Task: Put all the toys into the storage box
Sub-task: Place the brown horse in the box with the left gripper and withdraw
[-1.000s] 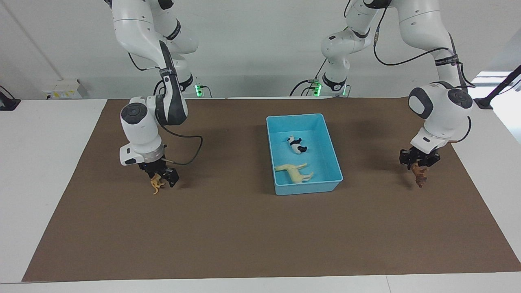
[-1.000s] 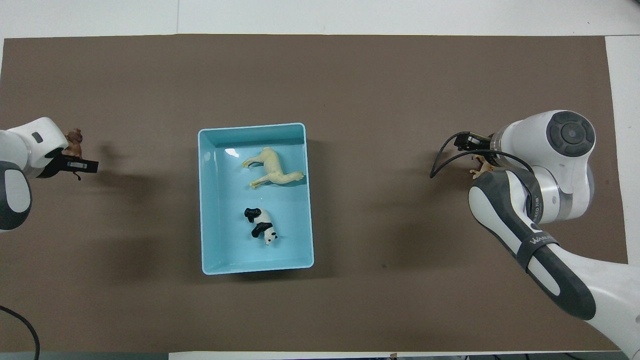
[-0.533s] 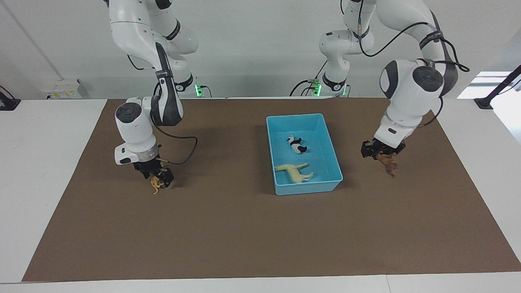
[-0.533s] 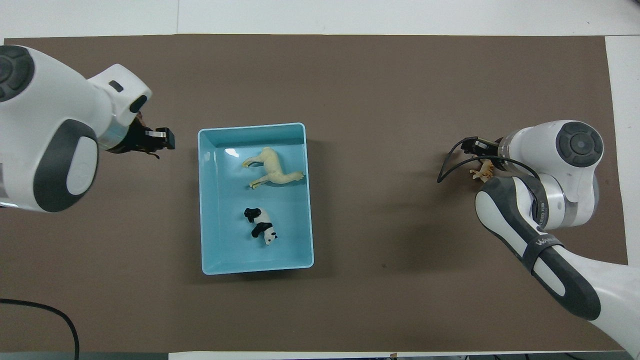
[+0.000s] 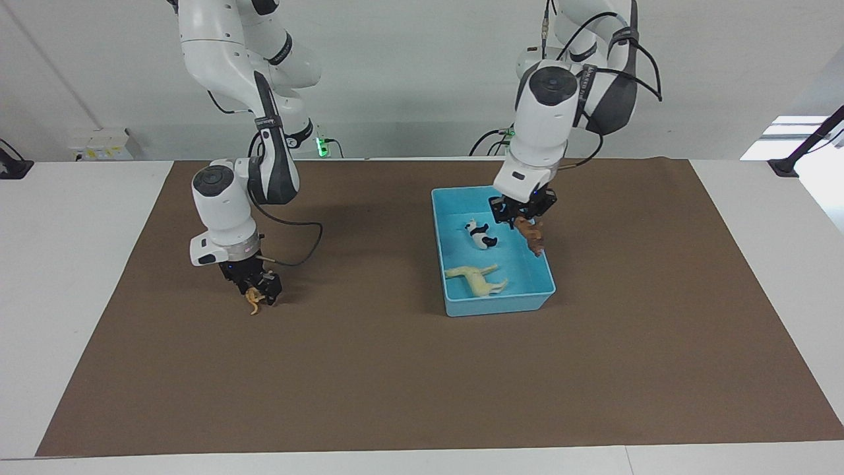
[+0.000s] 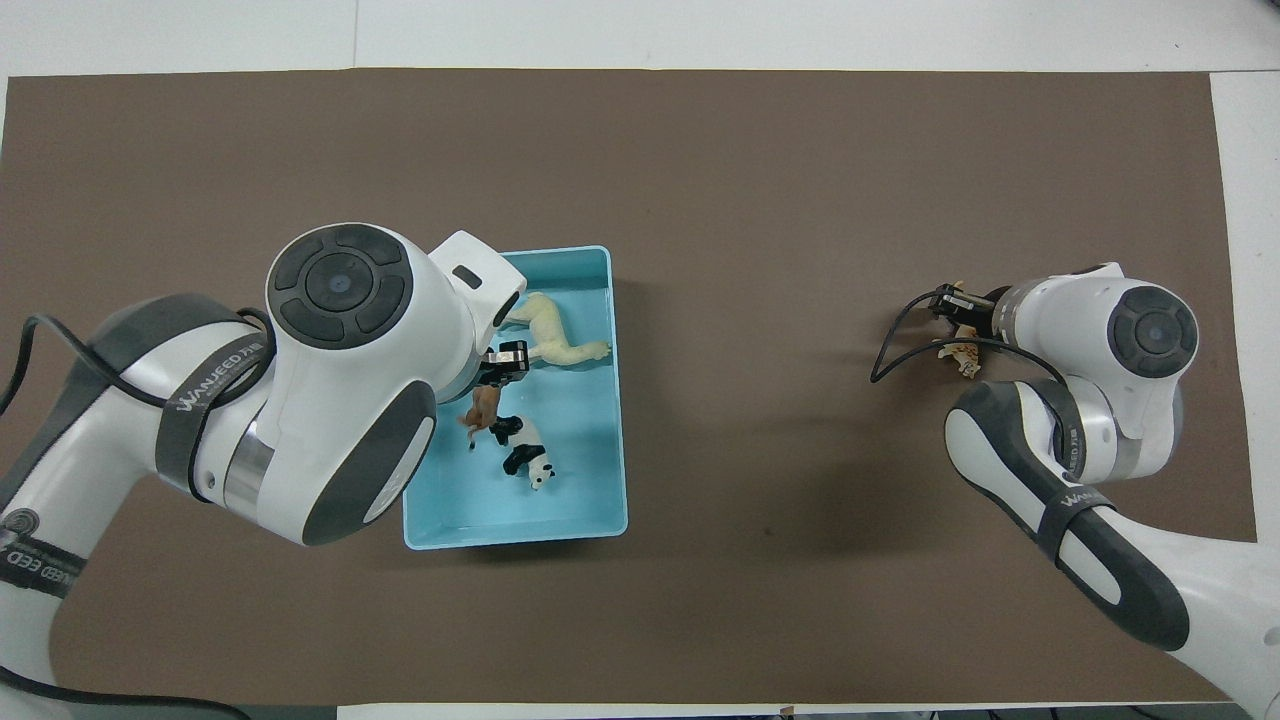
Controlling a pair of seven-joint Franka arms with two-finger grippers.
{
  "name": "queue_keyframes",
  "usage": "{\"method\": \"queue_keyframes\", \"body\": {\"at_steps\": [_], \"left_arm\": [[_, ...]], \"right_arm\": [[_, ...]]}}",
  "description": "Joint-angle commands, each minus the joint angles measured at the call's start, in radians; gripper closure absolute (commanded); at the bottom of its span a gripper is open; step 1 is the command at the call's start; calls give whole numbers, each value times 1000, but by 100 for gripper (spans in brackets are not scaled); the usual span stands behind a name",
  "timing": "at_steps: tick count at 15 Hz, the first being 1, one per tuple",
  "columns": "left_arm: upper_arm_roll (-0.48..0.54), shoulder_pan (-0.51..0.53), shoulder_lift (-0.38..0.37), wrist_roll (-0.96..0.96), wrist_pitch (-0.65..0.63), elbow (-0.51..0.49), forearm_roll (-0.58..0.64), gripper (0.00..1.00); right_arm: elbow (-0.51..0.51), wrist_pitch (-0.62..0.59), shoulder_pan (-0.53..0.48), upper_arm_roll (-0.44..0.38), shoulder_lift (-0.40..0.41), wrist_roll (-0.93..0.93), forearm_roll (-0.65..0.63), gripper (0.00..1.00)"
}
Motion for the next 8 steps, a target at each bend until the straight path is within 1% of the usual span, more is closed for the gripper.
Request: {"method": "queue_keyframes", "body": {"at_steps": [1, 3, 5, 6, 8], "left_arm": [[33, 46, -93, 31, -25, -18, 4, 0], [37, 146, -125, 144, -59, 5, 4, 0], [39, 256, -125, 274, -116, 35, 4, 0], [40, 290, -125, 345, -139, 42, 3, 0], [40, 303, -125, 392, -186, 67, 3, 0]], "right_arm": [[18, -48, -12, 20, -14, -22, 2, 100], [110, -188, -7, 29, -14, -22, 1, 100], [219, -323, 48, 34, -14, -11, 2, 100], [298, -418, 80, 34, -14, -2, 5, 100], [458, -586, 172, 34, -1, 67, 16, 100]]}}
